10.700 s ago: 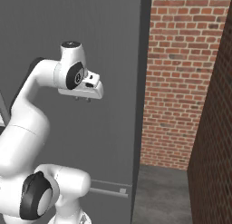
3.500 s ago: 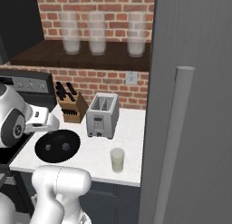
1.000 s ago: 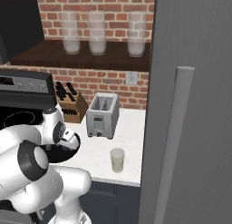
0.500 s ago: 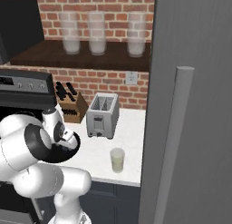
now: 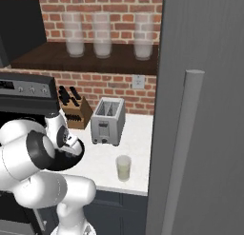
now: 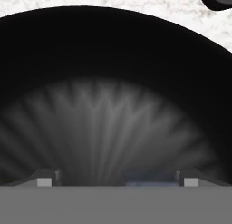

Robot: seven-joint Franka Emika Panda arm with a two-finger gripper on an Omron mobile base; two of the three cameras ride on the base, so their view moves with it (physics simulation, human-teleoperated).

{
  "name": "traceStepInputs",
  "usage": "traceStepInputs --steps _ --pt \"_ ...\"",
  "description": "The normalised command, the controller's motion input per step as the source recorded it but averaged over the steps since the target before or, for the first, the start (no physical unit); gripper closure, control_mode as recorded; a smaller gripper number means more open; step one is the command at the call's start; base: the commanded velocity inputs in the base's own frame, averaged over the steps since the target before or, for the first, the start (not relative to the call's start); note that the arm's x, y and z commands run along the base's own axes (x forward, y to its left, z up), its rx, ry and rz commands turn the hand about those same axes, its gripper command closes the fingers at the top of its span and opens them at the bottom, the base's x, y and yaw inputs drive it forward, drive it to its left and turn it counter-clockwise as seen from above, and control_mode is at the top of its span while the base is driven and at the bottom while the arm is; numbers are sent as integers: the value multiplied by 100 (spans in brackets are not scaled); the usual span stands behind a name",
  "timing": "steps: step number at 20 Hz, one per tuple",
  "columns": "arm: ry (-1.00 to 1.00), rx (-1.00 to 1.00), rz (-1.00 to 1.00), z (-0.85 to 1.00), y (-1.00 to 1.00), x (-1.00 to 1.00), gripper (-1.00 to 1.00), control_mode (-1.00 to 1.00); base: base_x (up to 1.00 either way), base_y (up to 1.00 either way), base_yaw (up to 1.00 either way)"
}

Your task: Grab a lemon wedge from the fridge and one ice cube from the ice bowl, and put them in the glass of lemonade.

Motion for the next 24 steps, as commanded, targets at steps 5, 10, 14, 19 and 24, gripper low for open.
traceStepInputs --steps 5,10,14,19,24 --pt "0 0 0 0 0 0 -100 -100 0 0 0" --pt "0 0 0 0 0 0 -100 -100 0 0 0" --pt "0 0 0 0 0 0 100 -100 0 0 0" --pt "0 0 0 0 0 0 100 -100 0 0 0" --pt "0 0 0 0 -1 -4 100 -100 0 0 0"
